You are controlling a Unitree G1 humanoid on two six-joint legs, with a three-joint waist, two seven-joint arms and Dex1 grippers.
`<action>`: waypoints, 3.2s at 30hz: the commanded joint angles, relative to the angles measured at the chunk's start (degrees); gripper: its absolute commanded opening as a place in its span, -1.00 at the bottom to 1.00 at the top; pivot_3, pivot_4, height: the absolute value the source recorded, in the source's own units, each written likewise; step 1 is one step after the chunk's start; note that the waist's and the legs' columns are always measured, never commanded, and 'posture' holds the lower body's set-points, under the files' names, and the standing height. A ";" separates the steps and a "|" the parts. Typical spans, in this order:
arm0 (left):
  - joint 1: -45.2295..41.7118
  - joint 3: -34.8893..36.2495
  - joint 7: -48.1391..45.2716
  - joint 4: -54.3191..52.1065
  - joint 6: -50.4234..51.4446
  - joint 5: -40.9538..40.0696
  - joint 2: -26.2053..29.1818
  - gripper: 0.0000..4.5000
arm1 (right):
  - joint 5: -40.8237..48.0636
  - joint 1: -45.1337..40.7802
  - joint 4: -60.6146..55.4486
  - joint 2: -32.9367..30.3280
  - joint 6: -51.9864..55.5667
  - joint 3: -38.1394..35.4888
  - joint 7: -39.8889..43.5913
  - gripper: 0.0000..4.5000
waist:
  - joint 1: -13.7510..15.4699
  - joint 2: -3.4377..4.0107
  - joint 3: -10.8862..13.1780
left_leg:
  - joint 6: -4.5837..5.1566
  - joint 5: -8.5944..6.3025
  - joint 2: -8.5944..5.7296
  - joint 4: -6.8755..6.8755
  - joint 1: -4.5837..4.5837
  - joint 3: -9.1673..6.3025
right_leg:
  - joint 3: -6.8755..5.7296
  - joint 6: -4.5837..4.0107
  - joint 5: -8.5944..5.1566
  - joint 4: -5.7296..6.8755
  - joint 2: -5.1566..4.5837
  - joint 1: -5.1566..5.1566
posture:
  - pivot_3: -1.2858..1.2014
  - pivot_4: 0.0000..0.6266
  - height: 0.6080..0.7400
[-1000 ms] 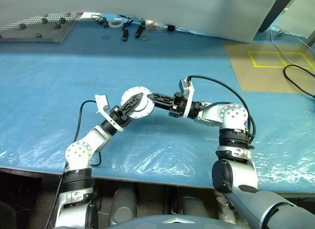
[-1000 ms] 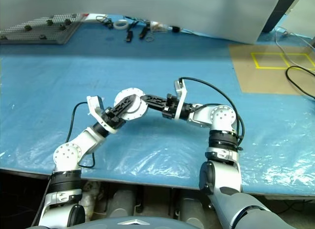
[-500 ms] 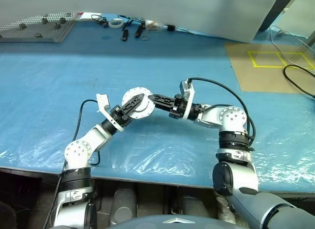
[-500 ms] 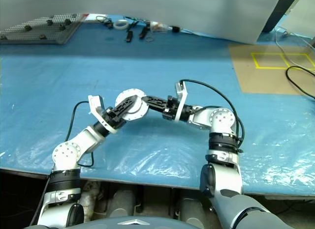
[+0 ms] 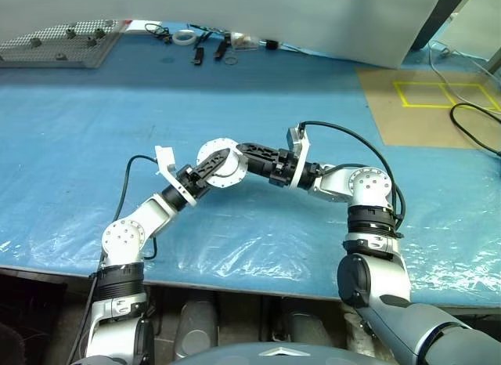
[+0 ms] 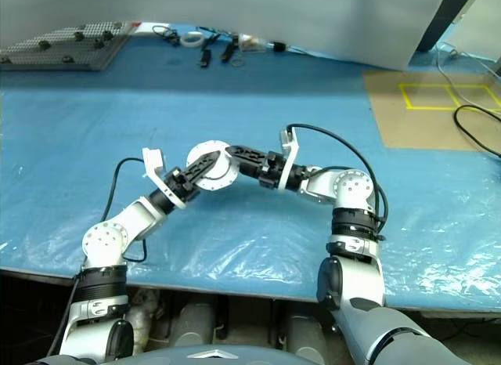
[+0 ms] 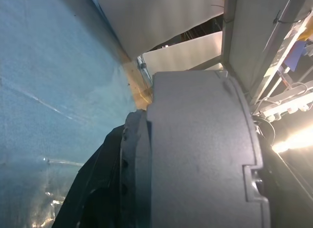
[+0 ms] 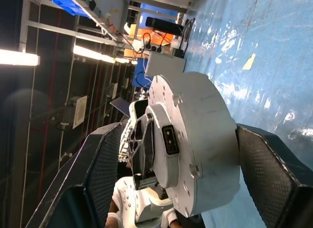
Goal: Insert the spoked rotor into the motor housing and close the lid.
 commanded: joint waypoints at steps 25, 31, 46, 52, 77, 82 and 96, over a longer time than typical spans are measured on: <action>-4.15 12.01 -0.74 13.83 -20.32 18.14 16.65 0.10 | -4.23 5.45 -10.05 -5.00 -14.00 10.01 9.69 0.68 | 0.09 -0.16 0.03 | 0.00 0.00 0.00 0.04 -0.12 -0.11 | -0.08 0.13 0.07 -0.06 0.01 -0.02 | 0.03 -0.52 1.00; -10.55 12.52 -2.12 26.89 -23.17 22.10 18.44 0.10 | -4.42 6.27 -10.61 -4.77 -14.34 11.33 9.76 0.68 | 0.33 -0.29 0.03 | 0.00 0.00 -0.01 0.19 -0.09 -0.19 | -0.14 0.17 0.09 -0.01 -0.02 0.10 | 0.03 -0.52 1.00; -18.37 11.90 -6.84 50.00 -30.82 32.70 20.78 0.82 | -4.48 7.50 -11.73 -5.16 -14.59 12.90 9.50 0.68 | 0.01 -0.40 0.02 | 0.01 0.00 -0.01 0.20 -0.06 -0.16 | -0.16 0.09 0.18 0.00 -0.11 0.08 | 0.03 -0.52 1.00; -14.88 14.60 -7.51 49.73 -31.90 33.53 26.13 0.96 | -4.41 7.60 -11.66 -5.02 -14.62 13.29 9.98 0.68 | -0.36 -0.40 0.02 | 0.01 0.00 0.03 0.17 -0.03 -0.15 | -0.19 0.01 0.21 0.00 -0.10 0.04 | 0.03 -0.52 1.00; 0.53 0.25 -27.55 5.70 -21.55 35.32 34.37 0.96 | -17.22 12.81 -23.24 -22.75 -34.19 22.68 24.57 0.68 | 0.11 -0.45 0.01 | 0.03 0.01 0.03 0.07 -0.01 -0.01 | -0.20 -0.04 0.19 -0.03 -0.16 0.05 | 0.03 -0.52 1.00; -1.53 -9.03 -25.89 -0.75 -23.20 38.98 27.59 0.96 | -23.56 15.58 -25.02 -23.00 -43.03 25.33 23.99 0.68 | -0.13 -0.45 0.01 | 0.07 0.02 0.04 0.14 0.05 0.00 | -0.14 -0.08 0.18 -0.01 -0.14 0.08 | 0.03 -0.52 1.00; -6.61 -18.34 -29.79 7.05 -31.82 46.91 19.71 0.96 | -28.16 20.38 -26.36 -21.42 -48.73 26.42 21.48 0.68 | -0.19 -0.44 0.01 | 0.43 0.18 0.05 0.18 0.01 0.00 | -0.15 -0.13 0.19 0.02 -0.13 0.05 | 0.03 -0.52 1.00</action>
